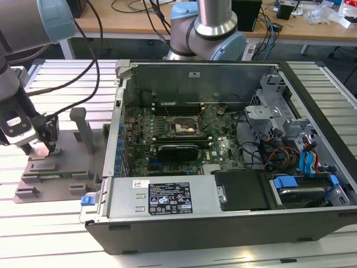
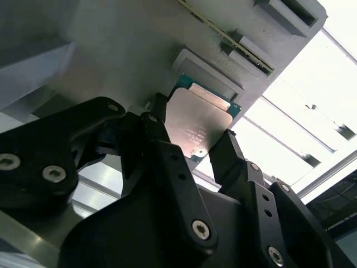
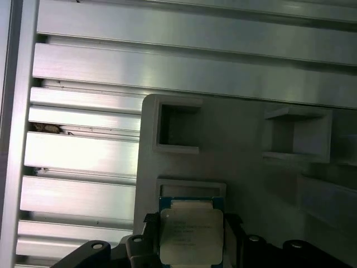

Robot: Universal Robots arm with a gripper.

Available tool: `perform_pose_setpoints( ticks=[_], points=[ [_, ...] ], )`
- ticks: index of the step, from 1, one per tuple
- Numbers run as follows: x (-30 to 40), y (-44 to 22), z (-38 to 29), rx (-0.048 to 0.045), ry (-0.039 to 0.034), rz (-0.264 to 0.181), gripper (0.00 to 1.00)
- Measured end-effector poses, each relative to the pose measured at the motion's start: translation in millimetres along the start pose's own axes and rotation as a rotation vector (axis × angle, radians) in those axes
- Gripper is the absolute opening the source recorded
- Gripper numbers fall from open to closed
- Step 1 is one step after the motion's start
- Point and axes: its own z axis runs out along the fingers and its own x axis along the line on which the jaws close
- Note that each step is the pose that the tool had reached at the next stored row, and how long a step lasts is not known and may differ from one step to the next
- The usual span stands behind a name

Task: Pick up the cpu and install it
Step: 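Pick up the cpu and move it towards the insertion slot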

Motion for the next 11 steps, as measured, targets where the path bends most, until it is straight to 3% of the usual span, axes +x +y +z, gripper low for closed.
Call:
perform_pose_setpoints(
  ticks=[5, 11],
  points=[
    [0.0, 0.0, -4.0, 0.0001, 0.0003, 0.000, 0.55],
    [-0.2, 0.0, -13.1, 0.0001, 0.0002, 0.000, 0.55]
  ],
)
